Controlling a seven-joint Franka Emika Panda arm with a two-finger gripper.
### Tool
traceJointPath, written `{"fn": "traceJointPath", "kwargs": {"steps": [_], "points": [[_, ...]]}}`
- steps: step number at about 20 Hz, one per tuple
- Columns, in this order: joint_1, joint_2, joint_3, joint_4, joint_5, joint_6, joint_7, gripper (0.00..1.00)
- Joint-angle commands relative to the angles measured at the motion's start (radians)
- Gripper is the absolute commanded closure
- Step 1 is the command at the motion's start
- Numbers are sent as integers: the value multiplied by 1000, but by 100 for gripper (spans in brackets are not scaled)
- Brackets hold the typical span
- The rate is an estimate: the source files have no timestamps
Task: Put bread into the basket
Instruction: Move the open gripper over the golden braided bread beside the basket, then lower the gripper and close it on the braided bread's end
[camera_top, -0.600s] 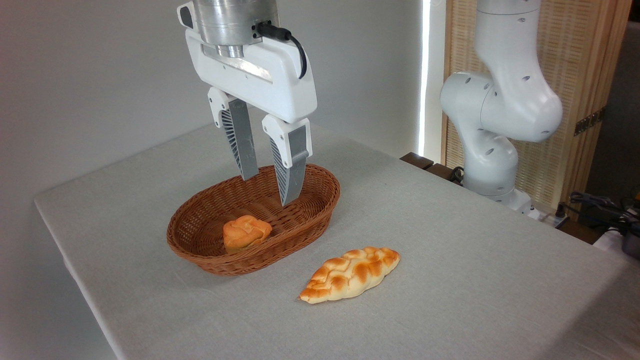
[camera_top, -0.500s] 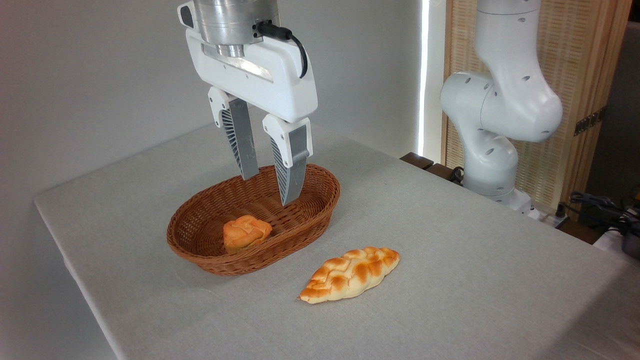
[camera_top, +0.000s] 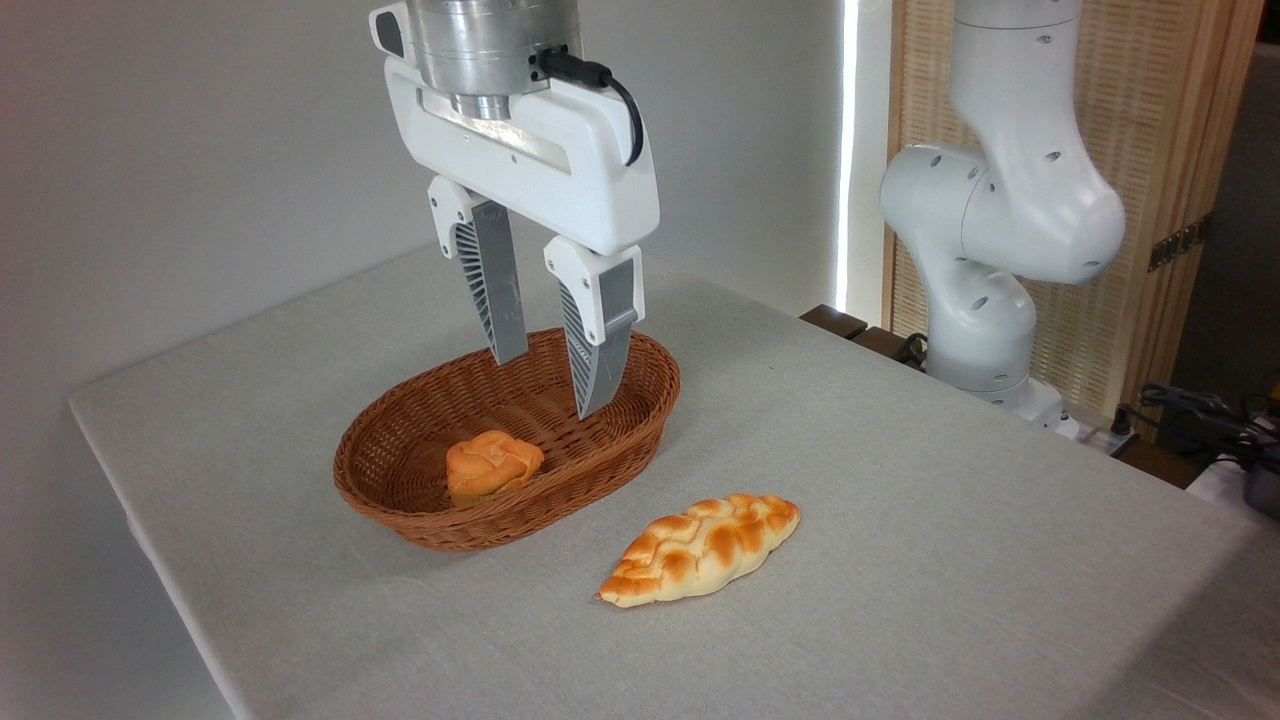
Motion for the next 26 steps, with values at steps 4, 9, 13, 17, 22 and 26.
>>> {"fn": "traceJointPath", "kwargs": {"steps": [4,9,13,17,22,26], "points": [[-5,-248,31,-372,-12,227,37,0],[-13,-325,23,-548,-4,275,53,0],[-36,-314,22,-645,36,341,135,0],[-37,-311,31,-696,100,415,151,0],[-45,-302,31,-763,177,467,212,0],[-45,-280,34,-765,177,468,218,0]]}}
